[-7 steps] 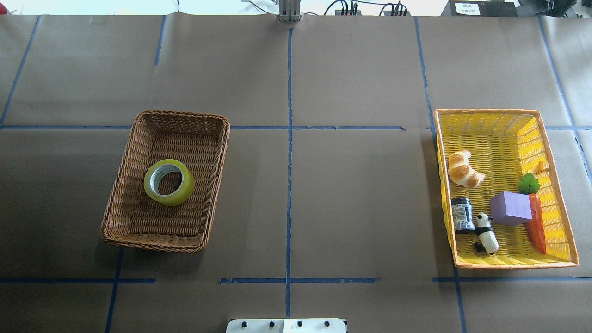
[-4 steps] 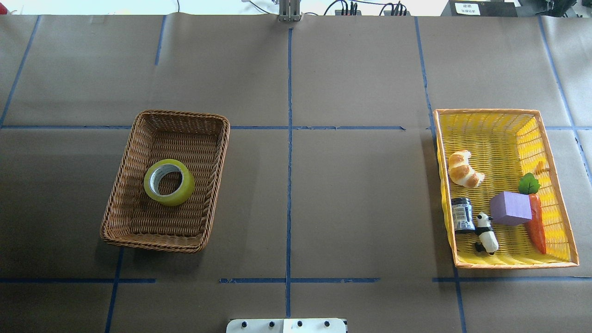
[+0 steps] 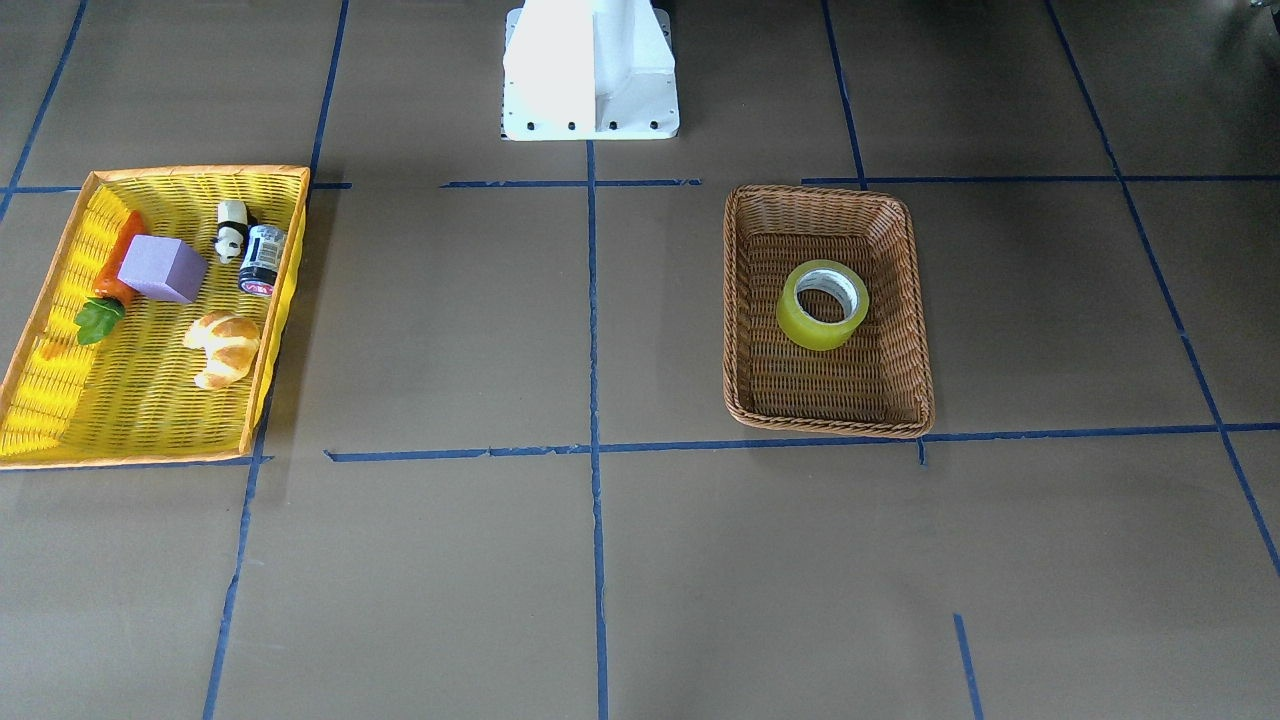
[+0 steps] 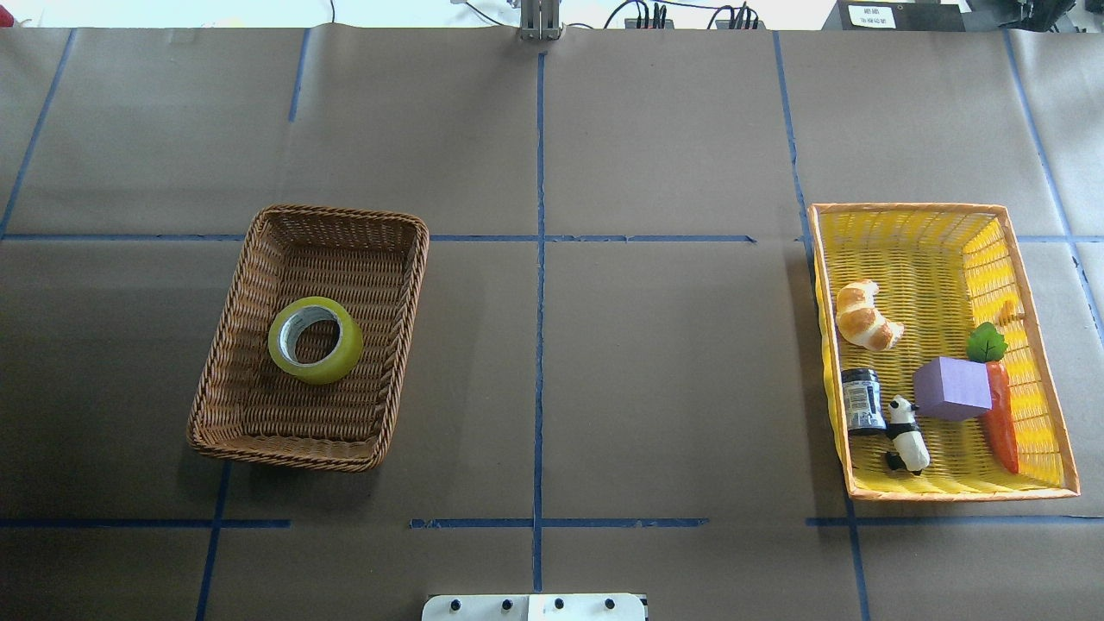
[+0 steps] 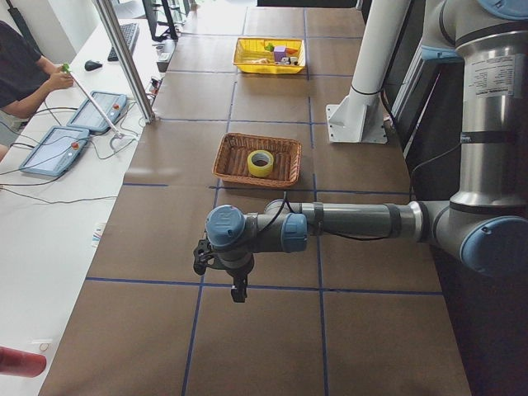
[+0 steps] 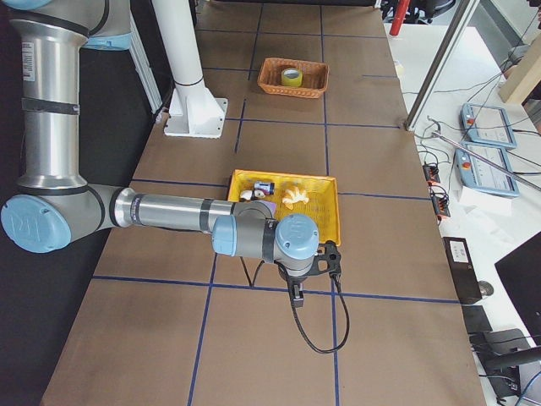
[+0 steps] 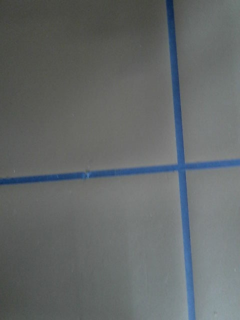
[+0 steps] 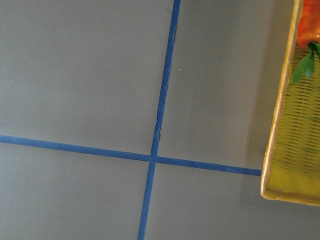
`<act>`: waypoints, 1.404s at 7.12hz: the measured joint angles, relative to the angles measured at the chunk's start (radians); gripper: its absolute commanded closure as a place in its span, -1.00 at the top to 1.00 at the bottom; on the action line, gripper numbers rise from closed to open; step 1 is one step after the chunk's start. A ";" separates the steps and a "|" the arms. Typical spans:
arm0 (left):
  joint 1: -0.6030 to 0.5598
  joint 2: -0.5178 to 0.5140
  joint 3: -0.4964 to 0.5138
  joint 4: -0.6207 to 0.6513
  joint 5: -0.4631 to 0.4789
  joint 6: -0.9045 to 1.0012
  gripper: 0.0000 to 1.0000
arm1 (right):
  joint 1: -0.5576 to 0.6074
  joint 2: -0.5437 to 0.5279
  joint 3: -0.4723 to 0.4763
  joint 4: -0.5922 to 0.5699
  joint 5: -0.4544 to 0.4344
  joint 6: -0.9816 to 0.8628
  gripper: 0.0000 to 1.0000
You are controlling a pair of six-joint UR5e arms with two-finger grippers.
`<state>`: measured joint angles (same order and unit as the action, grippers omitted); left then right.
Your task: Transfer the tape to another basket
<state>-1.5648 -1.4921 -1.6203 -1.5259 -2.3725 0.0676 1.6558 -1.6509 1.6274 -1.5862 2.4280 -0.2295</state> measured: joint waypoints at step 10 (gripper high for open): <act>-0.025 -0.008 0.005 -0.002 -0.007 -0.005 1.00 | -0.001 0.008 0.008 0.003 -0.002 0.104 1.00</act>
<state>-1.5899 -1.4999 -1.6152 -1.5278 -2.3792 0.0629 1.6552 -1.6426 1.6353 -1.5835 2.4263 -0.1258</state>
